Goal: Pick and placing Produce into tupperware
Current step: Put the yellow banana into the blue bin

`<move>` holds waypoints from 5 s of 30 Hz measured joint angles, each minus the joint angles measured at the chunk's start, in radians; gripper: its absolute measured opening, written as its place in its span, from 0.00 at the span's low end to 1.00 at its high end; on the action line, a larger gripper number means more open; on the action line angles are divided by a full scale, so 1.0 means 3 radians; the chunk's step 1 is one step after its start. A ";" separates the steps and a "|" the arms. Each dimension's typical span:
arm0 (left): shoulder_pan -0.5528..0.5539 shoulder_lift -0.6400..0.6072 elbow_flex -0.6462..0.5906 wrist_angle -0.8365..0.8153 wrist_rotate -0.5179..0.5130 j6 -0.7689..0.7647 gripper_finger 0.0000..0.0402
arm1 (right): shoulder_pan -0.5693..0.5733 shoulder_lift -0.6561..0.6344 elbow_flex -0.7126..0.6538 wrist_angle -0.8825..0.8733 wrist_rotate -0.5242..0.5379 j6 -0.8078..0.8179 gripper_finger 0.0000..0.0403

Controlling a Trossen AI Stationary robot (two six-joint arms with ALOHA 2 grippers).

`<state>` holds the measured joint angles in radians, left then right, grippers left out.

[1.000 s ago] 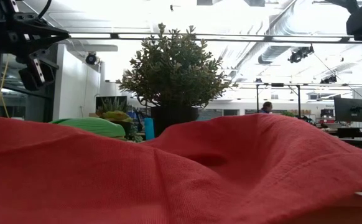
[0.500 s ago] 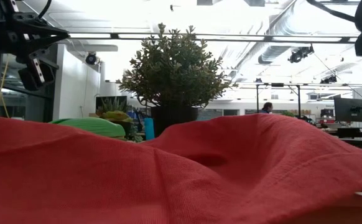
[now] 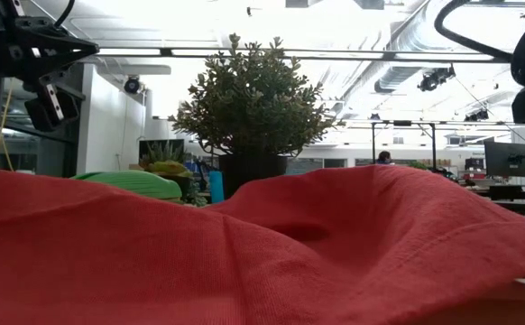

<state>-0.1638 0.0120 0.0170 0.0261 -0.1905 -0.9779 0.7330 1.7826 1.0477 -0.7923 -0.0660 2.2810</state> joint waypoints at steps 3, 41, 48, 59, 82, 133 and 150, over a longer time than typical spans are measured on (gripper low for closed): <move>-0.0001 0.0000 0.0000 0.0000 0.0000 0.0000 0.00 | 0.0000 0.0043 0.0000 0.0033 -0.0009 0.0000 0.65; 0.0000 0.0000 0.0000 0.0000 -0.0014 0.0010 0.00 | 0.0001 -0.0033 0.0011 0.0107 -0.0004 -0.0013 0.34; -0.0001 0.0000 0.0000 0.0000 -0.0014 0.0013 0.00 | 0.0001 -0.0197 0.0188 -0.0182 0.0053 -0.0062 0.34; -0.0001 0.0000 0.0001 0.0000 -0.0015 0.0040 0.00 | -0.0050 -0.0592 0.0484 -0.0695 0.0424 -0.0312 0.34; 0.0000 0.0000 0.0001 0.0005 -0.0101 0.0117 0.00 | -0.1137 -0.1238 0.0504 -0.0742 0.0572 -0.2127 0.34; -0.0001 0.0000 0.0000 0.0087 -0.1308 0.0000 0.00 | -0.4623 -0.1364 0.0504 0.0730 -0.1077 -0.6059 0.34; -0.0001 -0.0001 0.0000 0.0086 -0.1414 -0.0077 0.00 | -0.4692 -0.0216 0.1447 0.0605 -0.1432 -0.6914 0.34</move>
<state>-0.1640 0.0118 0.0172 0.0521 -0.6147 -1.0010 -0.6746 1.7178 1.4819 -0.6106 -0.4957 0.2068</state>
